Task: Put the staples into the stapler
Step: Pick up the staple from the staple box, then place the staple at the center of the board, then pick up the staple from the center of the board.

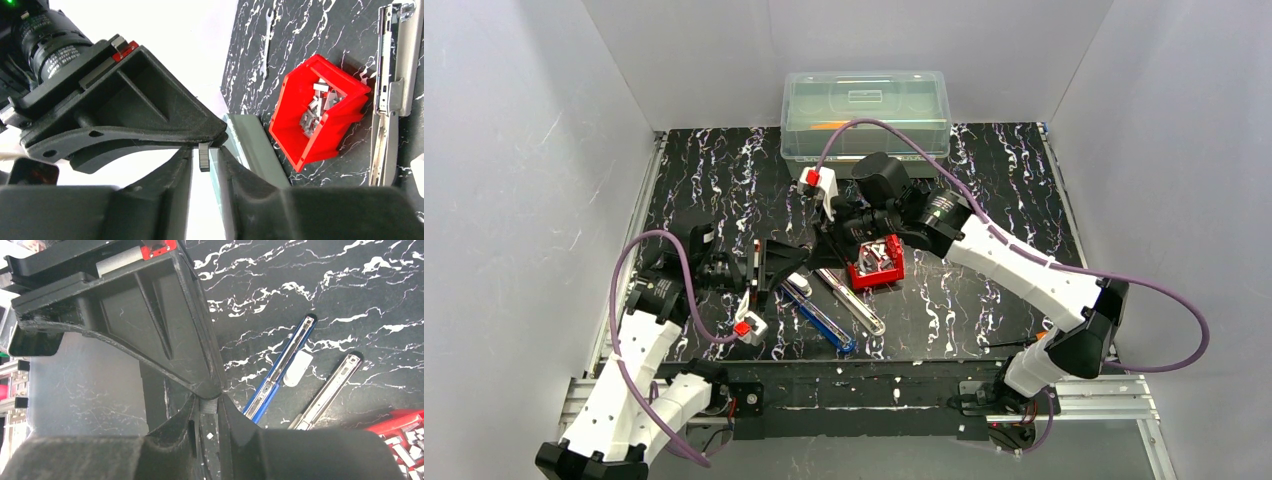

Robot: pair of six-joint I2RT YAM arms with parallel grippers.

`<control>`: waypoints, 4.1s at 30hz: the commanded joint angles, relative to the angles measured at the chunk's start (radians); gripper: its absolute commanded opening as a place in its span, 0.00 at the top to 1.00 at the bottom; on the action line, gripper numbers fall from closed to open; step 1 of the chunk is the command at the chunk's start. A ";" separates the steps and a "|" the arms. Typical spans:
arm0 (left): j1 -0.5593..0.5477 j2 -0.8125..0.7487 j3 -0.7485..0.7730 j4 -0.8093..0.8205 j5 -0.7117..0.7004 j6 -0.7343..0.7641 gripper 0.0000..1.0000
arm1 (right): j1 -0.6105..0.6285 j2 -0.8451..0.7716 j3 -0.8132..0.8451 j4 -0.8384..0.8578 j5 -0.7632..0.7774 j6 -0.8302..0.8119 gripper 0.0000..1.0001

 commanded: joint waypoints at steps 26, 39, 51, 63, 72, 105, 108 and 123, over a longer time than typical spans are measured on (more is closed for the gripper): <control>-0.002 -0.155 -0.305 0.210 -0.188 -0.487 0.02 | -0.048 -0.218 -0.664 -0.131 0.683 0.440 0.88; -0.003 -0.145 -0.323 0.271 -0.238 -0.629 0.02 | -0.054 -0.095 -0.798 0.069 0.736 0.501 0.64; -0.002 -0.122 -0.294 0.276 -0.216 -0.662 0.02 | -0.092 -0.095 -0.746 0.022 0.727 0.482 0.42; -0.002 -0.100 -0.274 0.275 -0.216 -0.680 0.02 | -0.176 -0.046 -0.718 -0.001 0.607 0.408 0.46; -0.002 -0.099 -0.270 0.268 -0.213 -0.676 0.02 | -0.176 -0.038 -0.736 -0.034 0.574 0.408 0.46; -0.003 -0.112 -0.271 0.245 -0.223 -0.647 0.02 | -0.171 0.029 -0.674 -0.096 0.564 0.353 0.59; -0.002 -0.117 -0.280 0.238 -0.232 -0.647 0.02 | -0.171 0.040 -0.671 -0.090 0.562 0.351 0.63; -0.003 -0.145 -0.275 0.199 -0.274 -0.693 0.02 | -0.171 0.083 -0.678 -0.074 0.549 0.322 0.69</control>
